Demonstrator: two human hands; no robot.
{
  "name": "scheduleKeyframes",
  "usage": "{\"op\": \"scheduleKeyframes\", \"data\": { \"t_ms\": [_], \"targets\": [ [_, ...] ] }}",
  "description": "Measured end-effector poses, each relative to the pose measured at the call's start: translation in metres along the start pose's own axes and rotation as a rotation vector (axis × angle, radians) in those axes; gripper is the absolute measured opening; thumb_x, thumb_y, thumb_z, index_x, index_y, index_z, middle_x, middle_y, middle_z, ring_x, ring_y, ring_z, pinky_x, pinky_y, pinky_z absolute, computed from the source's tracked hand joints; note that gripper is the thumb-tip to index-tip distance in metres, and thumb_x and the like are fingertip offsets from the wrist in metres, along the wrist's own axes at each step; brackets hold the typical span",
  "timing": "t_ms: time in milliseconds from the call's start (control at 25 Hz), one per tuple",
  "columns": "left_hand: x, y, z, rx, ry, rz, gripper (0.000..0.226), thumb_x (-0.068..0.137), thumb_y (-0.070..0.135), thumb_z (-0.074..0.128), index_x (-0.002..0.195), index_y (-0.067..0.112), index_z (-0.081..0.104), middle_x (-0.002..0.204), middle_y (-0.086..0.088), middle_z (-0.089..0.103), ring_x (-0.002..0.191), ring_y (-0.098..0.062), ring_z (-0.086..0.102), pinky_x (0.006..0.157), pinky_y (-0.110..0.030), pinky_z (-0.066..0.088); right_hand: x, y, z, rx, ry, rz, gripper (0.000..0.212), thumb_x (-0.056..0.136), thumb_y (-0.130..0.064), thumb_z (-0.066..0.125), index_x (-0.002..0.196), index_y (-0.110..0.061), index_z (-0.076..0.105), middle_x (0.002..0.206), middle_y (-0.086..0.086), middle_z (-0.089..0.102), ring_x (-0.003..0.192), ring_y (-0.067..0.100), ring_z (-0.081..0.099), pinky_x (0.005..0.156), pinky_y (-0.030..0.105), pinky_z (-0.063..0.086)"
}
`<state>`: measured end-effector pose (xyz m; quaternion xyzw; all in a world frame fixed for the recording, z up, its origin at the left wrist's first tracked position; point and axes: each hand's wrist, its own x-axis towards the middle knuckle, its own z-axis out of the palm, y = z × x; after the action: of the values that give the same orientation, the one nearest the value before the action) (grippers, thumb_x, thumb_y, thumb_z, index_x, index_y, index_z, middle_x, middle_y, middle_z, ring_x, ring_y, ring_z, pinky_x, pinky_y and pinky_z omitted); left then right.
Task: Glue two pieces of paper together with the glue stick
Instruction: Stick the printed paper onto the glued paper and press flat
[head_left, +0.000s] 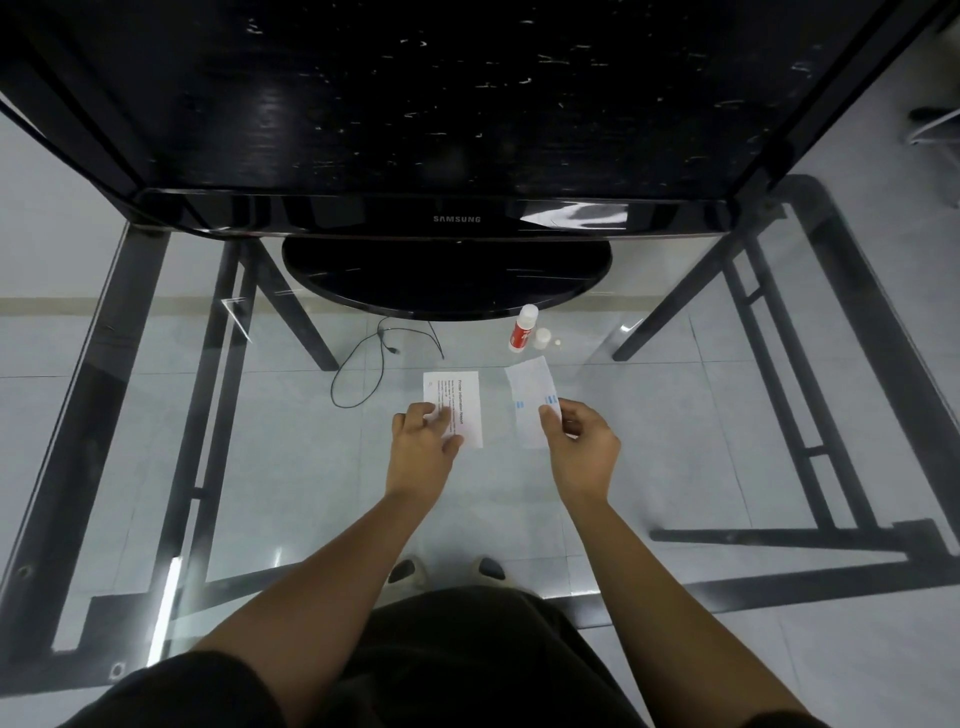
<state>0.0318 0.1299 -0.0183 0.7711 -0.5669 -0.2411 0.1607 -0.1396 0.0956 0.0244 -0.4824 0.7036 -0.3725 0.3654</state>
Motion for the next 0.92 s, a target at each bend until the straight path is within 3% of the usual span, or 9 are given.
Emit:
{"op": "scheduleKeyframes", "data": {
  "t_ms": [160, 280, 400, 520, 640, 720, 840, 920],
  "targets": [
    [-0.001, 0.001, -0.003, -0.047, -0.004, 0.0, 0.044, 0.09, 0.023, 0.056, 0.131, 0.01, 0.048, 0.137, -0.012, 0.042, 0.122, -0.029, 0.035, 0.101, -0.036, 0.041, -0.001, -0.005, 0.002, 0.01, 0.016, -0.001, 0.01, 0.084, -0.022, 0.068, 0.09, -0.018, 0.061, 0.085, -0.006, 0.066, 0.072, 0.007, 0.063, 0.064, 0.017, 0.052],
    [-0.002, 0.008, -0.008, -0.155, 0.098, 0.017, 0.041, 0.09, 0.019, 0.057, 0.129, 0.007, 0.05, 0.132, -0.013, 0.048, 0.119, -0.03, 0.041, 0.097, -0.036, 0.044, -0.001, -0.011, 0.002, 0.007, 0.015, -0.075, 0.008, 0.083, -0.02, 0.068, 0.082, -0.02, 0.06, 0.077, -0.009, 0.063, 0.069, 0.006, 0.061, 0.061, 0.017, 0.051],
    [0.006, 0.02, -0.024, -0.351, 0.184, 0.012, 0.028, 0.091, 0.016, 0.055, 0.117, 0.006, 0.061, 0.115, -0.014, 0.06, 0.098, -0.023, 0.056, 0.084, -0.025, 0.048, -0.002, -0.016, 0.005, -0.017, -0.003, -0.212, 0.003, 0.082, -0.015, 0.069, 0.082, -0.014, 0.065, 0.076, 0.0, 0.064, 0.065, 0.008, 0.058, 0.06, 0.018, 0.05],
    [0.018, 0.029, -0.052, -0.563, 0.042, -0.053, 0.021, 0.09, 0.03, 0.055, 0.096, 0.017, 0.07, 0.091, -0.004, 0.07, 0.076, -0.013, 0.061, 0.066, -0.012, 0.042, -0.006, -0.021, 0.013, -0.112, -0.041, -0.393, 0.003, 0.081, -0.01, 0.068, 0.083, -0.008, 0.068, 0.077, 0.006, 0.064, 0.061, 0.006, 0.052, 0.06, 0.007, 0.044],
    [0.02, 0.031, -0.075, -0.827, -0.158, -0.083, 0.024, 0.084, 0.047, 0.058, 0.085, 0.026, 0.071, 0.084, 0.005, 0.072, 0.076, -0.005, 0.066, 0.072, -0.018, 0.049, -0.014, -0.026, 0.025, -0.173, -0.079, -0.483, 0.006, 0.081, -0.01, 0.067, 0.085, -0.004, 0.068, 0.08, 0.009, 0.066, 0.065, 0.008, 0.054, 0.06, 0.0, 0.04],
    [0.019, 0.031, -0.08, -0.869, -0.174, -0.067, 0.02, 0.078, 0.048, 0.064, 0.082, 0.029, 0.071, 0.082, 0.006, 0.073, 0.076, -0.006, 0.068, 0.073, -0.019, 0.052, -0.018, -0.029, 0.034, -0.184, -0.096, -0.504, 0.006, 0.081, -0.009, 0.067, 0.085, -0.004, 0.067, 0.081, 0.01, 0.066, 0.067, 0.009, 0.055, 0.059, -0.002, 0.038],
    [0.021, 0.031, -0.083, -0.869, -0.104, -0.114, 0.011, 0.078, 0.036, 0.069, 0.081, 0.026, 0.071, 0.077, 0.006, 0.073, 0.072, -0.006, 0.068, 0.072, -0.02, 0.053, -0.023, -0.033, 0.042, -0.186, -0.13, -0.549, 0.005, 0.081, -0.007, 0.067, 0.086, -0.005, 0.067, 0.08, 0.01, 0.065, 0.065, 0.013, 0.058, 0.06, 0.002, 0.039],
    [0.023, 0.029, -0.083, -0.877, -0.078, -0.159, 0.008, 0.081, 0.027, 0.068, 0.08, 0.02, 0.072, 0.076, 0.001, 0.072, 0.068, -0.006, 0.067, 0.071, -0.021, 0.053, -0.023, -0.034, 0.045, -0.197, -0.167, -0.556, 0.01, 0.081, -0.012, 0.068, 0.089, -0.006, 0.067, 0.083, 0.009, 0.066, 0.069, 0.015, 0.06, 0.062, 0.015, 0.05]
  ]
}}
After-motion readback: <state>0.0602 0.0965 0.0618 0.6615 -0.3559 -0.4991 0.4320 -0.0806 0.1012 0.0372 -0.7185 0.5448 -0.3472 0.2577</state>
